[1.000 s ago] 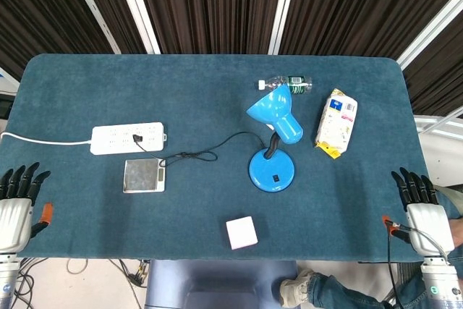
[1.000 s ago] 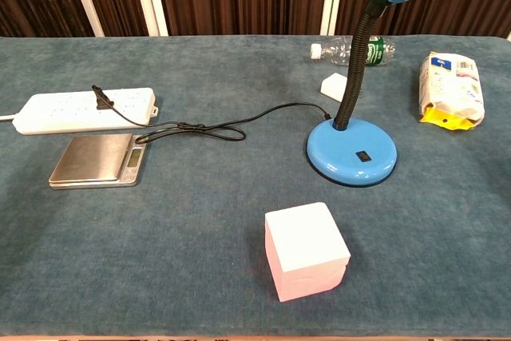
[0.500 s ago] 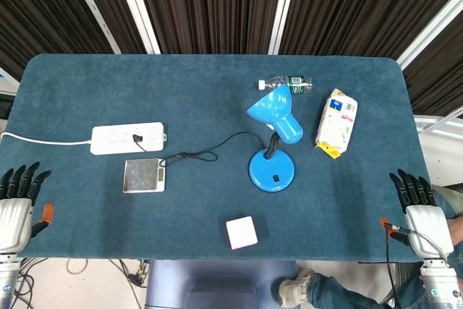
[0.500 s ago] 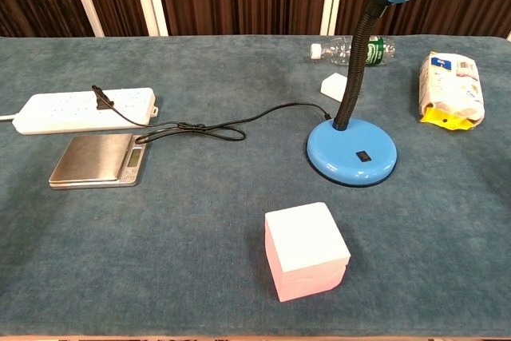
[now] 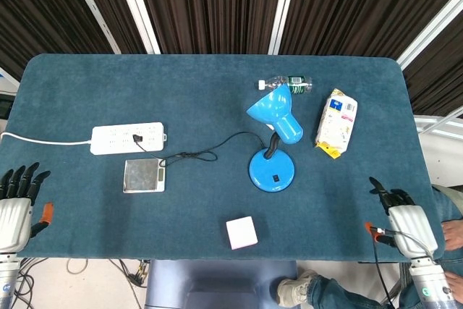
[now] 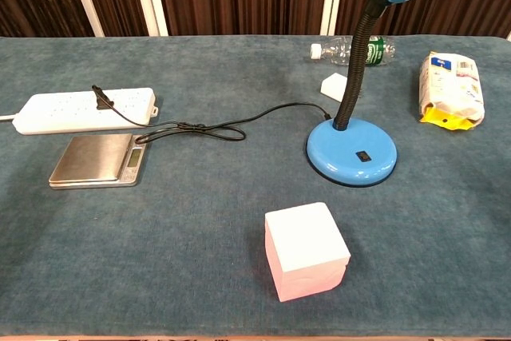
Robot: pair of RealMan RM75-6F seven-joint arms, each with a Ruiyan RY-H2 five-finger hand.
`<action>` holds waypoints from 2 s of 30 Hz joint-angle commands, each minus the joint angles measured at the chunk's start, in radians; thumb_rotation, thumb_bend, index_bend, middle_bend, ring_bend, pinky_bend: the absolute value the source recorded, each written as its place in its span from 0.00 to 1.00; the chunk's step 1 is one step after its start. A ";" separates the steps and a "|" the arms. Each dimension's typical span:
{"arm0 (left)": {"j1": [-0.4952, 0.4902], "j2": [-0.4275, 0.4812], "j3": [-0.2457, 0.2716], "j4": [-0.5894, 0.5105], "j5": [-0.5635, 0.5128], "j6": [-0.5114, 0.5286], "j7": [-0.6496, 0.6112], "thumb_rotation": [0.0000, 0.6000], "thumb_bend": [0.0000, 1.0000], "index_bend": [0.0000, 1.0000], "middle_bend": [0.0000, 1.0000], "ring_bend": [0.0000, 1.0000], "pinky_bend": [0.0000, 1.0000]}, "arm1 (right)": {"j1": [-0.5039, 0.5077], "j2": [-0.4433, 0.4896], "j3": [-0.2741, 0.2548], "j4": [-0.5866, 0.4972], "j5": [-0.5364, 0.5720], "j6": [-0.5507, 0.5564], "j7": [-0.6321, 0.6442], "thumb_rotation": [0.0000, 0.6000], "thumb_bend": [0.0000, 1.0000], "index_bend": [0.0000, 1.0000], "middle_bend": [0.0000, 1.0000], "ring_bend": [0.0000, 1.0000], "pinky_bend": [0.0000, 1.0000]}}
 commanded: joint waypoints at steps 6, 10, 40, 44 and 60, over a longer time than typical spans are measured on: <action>0.001 0.005 0.001 -0.009 -0.006 -0.005 -0.008 1.00 0.47 0.17 0.04 0.00 0.00 | 0.157 -0.013 0.050 -0.082 0.081 -0.242 -0.089 1.00 0.54 0.00 0.63 0.69 0.46; 0.000 0.007 0.000 -0.010 -0.007 -0.006 -0.011 1.00 0.47 0.17 0.04 0.00 0.00 | 0.216 -0.049 0.072 -0.108 0.124 -0.326 -0.136 1.00 0.59 0.00 0.68 0.73 0.52; 0.000 0.015 0.002 -0.019 -0.011 -0.011 -0.027 1.00 0.47 0.17 0.04 0.00 0.00 | 0.437 -0.271 0.100 -0.077 0.528 -0.516 -0.468 1.00 0.61 0.00 0.68 0.73 0.80; 0.001 0.015 0.001 -0.020 -0.013 -0.010 -0.027 1.00 0.47 0.17 0.04 0.00 0.00 | 0.447 -0.285 0.095 -0.058 0.553 -0.518 -0.476 1.00 0.61 0.01 0.68 0.73 0.82; 0.001 0.016 -0.001 -0.018 -0.018 -0.011 -0.029 1.00 0.47 0.17 0.04 0.00 0.00 | 0.456 -0.300 0.068 -0.027 0.569 -0.504 -0.460 1.00 0.61 0.06 0.68 0.73 0.90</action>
